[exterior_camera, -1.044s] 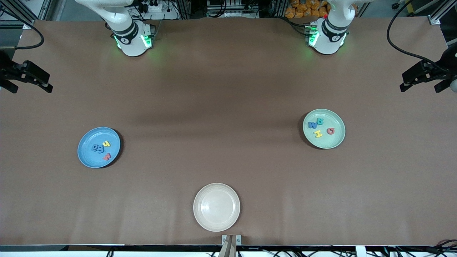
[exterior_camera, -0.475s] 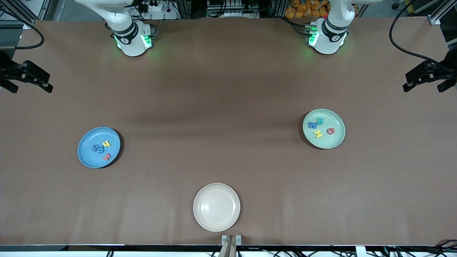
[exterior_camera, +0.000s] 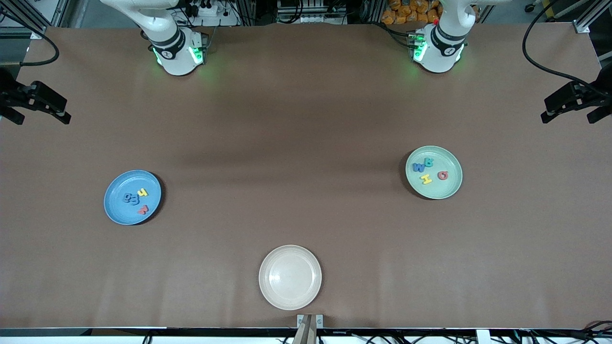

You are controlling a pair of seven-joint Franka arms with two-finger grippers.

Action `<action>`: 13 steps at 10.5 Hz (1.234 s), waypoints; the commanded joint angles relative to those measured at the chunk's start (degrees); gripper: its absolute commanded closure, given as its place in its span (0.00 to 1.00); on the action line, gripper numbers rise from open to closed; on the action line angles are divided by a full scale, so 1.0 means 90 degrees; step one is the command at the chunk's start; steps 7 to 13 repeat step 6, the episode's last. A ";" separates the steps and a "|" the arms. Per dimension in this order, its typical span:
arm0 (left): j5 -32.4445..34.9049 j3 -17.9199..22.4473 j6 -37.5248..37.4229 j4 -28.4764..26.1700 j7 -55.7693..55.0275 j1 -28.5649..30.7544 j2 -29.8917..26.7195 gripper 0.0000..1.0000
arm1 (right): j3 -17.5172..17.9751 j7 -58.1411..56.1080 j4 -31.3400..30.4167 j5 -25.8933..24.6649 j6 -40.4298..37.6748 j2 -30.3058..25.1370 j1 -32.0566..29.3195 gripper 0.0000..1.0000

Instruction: Sort upper and lower case letters into plates

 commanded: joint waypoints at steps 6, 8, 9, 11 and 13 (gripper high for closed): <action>0.0138 -0.0368 -0.0131 0.0089 0.0085 0.0333 -0.0013 0.00 | 0.0019 -0.0091 0.0068 0.0094 -0.0063 0.0018 -0.0043 0.00; 0.0138 -0.0368 -0.0131 0.0089 0.0085 0.0333 -0.0013 0.00 | 0.0019 -0.0091 0.0068 0.0094 -0.0063 0.0018 -0.0043 0.00; 0.0138 -0.0368 -0.0131 0.0089 0.0085 0.0333 -0.0013 0.00 | 0.0019 -0.0091 0.0068 0.0094 -0.0063 0.0018 -0.0043 0.00; 0.0138 -0.0368 -0.0131 0.0089 0.0085 0.0333 -0.0013 0.00 | 0.0019 -0.0091 0.0068 0.0094 -0.0063 0.0018 -0.0043 0.00; 0.0138 -0.0368 -0.0131 0.0089 0.0085 0.0333 -0.0013 0.00 | 0.0019 -0.0091 0.0068 0.0094 -0.0063 0.0018 -0.0043 0.00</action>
